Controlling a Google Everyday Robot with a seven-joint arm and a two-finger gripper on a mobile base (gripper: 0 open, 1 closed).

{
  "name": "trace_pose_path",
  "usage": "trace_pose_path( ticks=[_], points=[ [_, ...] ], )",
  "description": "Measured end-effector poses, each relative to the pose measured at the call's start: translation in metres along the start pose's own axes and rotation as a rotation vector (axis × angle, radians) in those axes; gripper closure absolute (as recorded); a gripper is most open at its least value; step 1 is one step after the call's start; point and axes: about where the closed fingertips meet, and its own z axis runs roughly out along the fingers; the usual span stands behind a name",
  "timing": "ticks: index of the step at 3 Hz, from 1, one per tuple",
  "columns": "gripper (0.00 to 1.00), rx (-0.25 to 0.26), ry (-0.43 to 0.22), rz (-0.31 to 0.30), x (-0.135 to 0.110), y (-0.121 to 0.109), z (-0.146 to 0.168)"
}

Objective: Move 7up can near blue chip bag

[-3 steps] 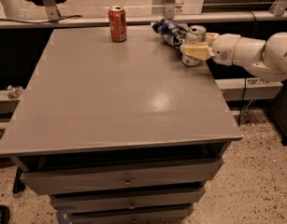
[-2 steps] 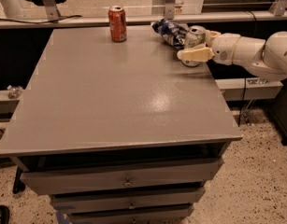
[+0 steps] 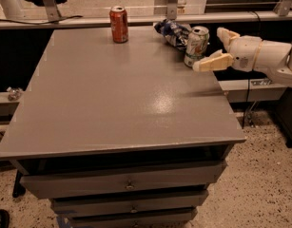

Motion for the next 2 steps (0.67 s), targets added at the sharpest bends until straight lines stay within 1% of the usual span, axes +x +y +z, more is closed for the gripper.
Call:
trace_pose_path(
  ticks=[1, 2],
  points=[
    [0.0, -0.029, 0.002, -0.03, -0.01, 0.025, -0.048],
    [0.0, -0.032, 0.029, -0.059, -0.021, 0.048, -0.105]
  ],
)
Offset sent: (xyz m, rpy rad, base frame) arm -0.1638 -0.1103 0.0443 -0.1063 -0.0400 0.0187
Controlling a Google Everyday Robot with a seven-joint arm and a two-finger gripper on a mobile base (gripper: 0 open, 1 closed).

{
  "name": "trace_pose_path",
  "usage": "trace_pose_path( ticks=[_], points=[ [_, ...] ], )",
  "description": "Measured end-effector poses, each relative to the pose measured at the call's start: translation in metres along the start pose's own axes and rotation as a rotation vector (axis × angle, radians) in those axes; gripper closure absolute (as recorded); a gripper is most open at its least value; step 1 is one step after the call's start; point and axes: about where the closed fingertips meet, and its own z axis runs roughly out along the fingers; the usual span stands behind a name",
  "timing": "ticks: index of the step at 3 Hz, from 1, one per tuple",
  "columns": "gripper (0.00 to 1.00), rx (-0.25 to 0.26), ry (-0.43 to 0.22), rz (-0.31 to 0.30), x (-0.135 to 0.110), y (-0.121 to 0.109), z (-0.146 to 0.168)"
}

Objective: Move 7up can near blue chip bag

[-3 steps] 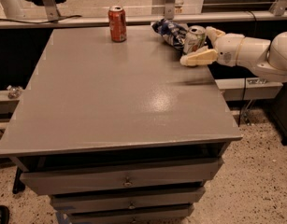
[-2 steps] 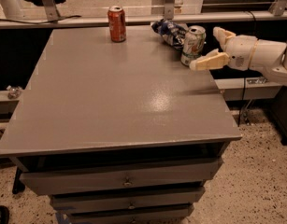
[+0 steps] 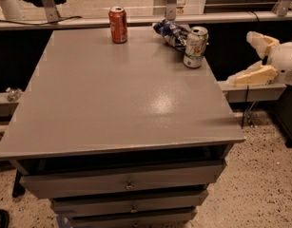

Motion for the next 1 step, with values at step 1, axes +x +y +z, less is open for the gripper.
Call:
trace_pose_path(
  ticks=[1],
  points=[
    [0.0, -0.002, 0.001, 0.0, -0.0005, 0.0029, -0.0073]
  ],
)
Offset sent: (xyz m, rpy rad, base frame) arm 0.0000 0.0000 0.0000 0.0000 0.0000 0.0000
